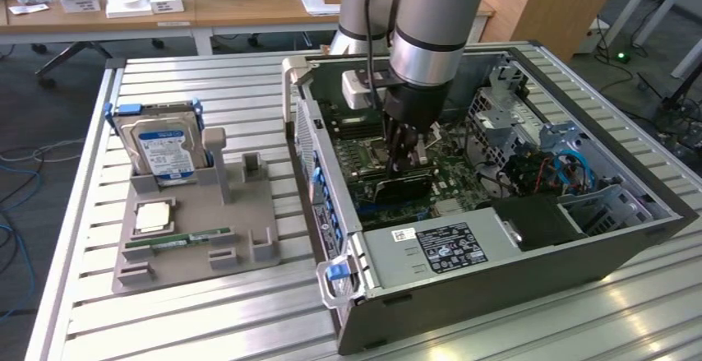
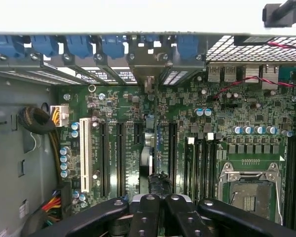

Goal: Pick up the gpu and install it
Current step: 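Press down on the gpu until it lock into place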

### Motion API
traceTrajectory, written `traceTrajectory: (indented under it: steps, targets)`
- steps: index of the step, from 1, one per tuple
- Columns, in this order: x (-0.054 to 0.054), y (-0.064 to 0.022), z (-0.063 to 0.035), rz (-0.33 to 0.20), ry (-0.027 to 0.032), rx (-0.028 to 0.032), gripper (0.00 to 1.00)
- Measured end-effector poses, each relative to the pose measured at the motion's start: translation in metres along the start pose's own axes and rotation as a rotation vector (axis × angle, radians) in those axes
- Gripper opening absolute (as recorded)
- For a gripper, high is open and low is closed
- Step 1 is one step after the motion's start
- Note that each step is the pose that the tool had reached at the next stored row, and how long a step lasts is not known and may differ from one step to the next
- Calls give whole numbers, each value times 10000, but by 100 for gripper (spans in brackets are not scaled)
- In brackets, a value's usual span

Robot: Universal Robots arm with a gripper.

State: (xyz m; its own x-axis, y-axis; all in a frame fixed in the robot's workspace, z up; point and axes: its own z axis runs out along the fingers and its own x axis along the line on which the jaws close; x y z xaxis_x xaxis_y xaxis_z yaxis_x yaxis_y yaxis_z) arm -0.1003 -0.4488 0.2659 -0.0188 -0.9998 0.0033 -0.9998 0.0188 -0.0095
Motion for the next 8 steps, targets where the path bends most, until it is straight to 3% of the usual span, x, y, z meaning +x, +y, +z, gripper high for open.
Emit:
traceTrajectory:
  steps: [8]
  targets:
    - [0,1,21,2,2,-1,11]
